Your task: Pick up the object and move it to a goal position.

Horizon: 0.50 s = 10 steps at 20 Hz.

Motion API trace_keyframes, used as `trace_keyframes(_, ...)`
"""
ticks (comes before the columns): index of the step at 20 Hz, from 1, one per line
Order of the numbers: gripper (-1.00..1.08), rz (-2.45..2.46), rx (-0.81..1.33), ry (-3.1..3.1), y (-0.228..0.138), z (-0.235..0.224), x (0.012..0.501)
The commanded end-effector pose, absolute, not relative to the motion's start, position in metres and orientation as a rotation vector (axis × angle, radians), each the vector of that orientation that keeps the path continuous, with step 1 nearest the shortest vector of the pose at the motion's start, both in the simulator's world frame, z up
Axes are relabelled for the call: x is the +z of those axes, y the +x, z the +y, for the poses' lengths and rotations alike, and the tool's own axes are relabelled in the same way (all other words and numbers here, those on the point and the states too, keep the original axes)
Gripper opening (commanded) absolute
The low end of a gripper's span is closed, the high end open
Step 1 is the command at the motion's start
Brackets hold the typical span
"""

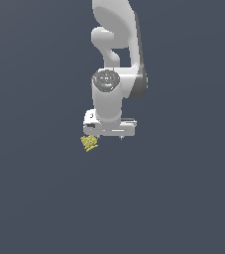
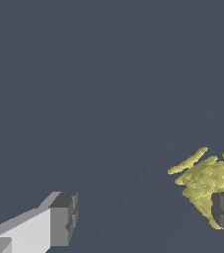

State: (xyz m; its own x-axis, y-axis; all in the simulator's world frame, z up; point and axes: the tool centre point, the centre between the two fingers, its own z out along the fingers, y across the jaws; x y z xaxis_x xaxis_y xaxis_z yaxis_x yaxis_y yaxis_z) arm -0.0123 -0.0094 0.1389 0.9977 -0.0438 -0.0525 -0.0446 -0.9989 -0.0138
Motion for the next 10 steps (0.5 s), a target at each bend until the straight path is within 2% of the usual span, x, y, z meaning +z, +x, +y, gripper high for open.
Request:
trace_keyframes(1, 1.00, 0.069, 0.082, -3.125, -0.012, -0.009, 0.139)
trace_keyframes(10, 1.00, 0.100, 0.037, -3.108, -0.005, -0.024, 0.157)
